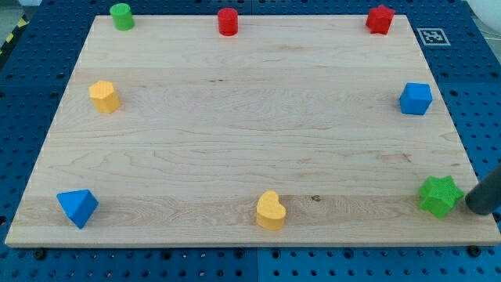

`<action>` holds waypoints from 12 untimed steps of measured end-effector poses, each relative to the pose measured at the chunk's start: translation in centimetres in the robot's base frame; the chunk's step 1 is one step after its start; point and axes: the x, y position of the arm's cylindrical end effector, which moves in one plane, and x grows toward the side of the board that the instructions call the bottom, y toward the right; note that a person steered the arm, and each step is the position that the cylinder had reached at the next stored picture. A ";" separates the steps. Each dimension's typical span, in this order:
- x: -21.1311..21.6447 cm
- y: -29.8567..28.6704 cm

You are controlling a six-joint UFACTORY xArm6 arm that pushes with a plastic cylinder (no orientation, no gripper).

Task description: Push the green star towards the blue cube

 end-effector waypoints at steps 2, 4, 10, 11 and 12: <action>2.8 -0.9; 2.4 -4.0; -3.7 -2.8; -5.9 -2.8; -5.6 -2.8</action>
